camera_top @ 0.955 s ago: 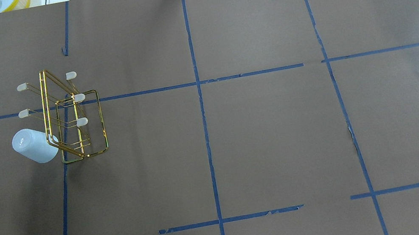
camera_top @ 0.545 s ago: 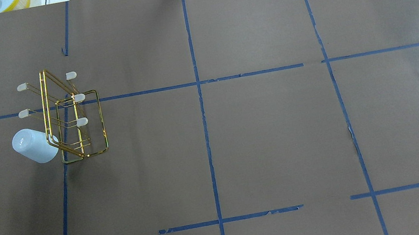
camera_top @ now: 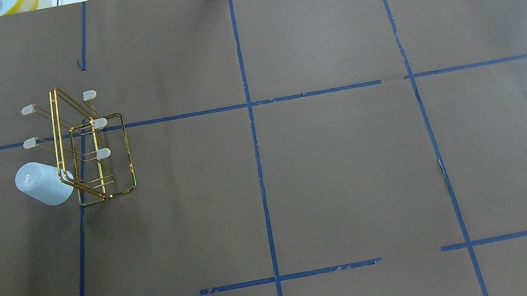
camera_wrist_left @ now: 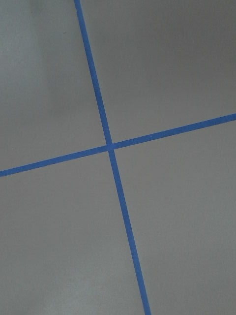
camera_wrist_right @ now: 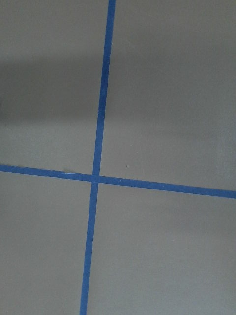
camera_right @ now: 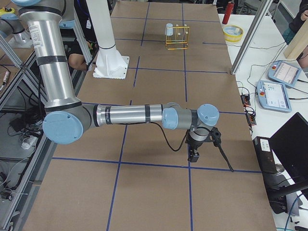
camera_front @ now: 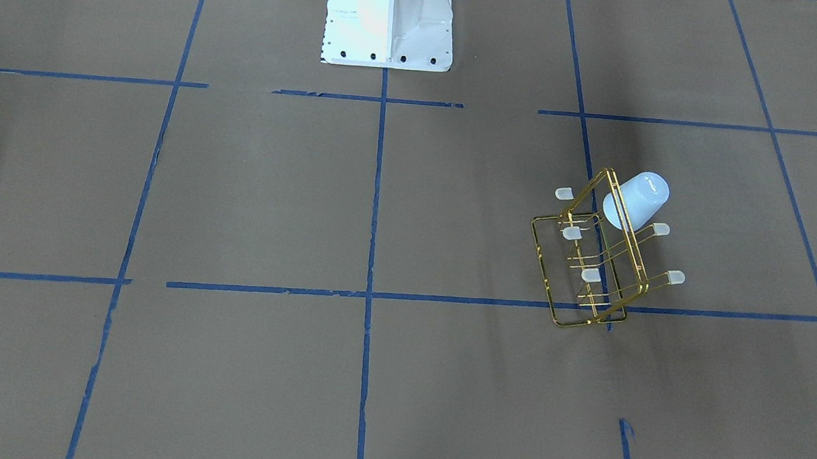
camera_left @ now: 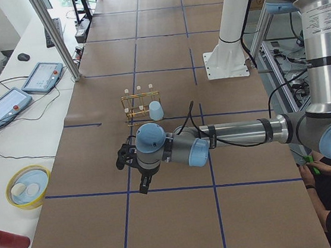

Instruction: Hang cup on cup holder

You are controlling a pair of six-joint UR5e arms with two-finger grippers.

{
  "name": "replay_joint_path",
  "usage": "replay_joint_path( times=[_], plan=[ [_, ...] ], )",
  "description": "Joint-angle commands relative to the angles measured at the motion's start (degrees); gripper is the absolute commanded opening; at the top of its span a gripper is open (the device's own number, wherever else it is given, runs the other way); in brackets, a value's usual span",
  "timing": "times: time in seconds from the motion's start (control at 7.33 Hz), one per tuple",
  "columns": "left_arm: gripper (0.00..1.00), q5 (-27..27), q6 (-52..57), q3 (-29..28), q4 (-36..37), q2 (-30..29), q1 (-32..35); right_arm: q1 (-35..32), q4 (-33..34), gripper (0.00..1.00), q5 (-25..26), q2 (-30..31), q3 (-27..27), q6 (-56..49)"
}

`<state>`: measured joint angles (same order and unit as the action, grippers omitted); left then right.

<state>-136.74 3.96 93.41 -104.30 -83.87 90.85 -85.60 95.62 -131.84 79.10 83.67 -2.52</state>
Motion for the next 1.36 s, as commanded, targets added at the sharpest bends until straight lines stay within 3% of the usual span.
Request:
replay_joint_path(
  times=[0.0, 1.23],
  plan=[
    [1.0, 0.15, 0.52, 0.11, 13.15, -4.43, 0.11, 0.0, 0.0, 1.0, 0.0, 0.0, 0.0, -0.03],
    [1.0, 0.07, 5.79, -0.16, 14.3, -4.02, 0.29, 0.0, 0.0, 1.0, 0.0, 0.0, 0.0, 0.06]
  ],
)
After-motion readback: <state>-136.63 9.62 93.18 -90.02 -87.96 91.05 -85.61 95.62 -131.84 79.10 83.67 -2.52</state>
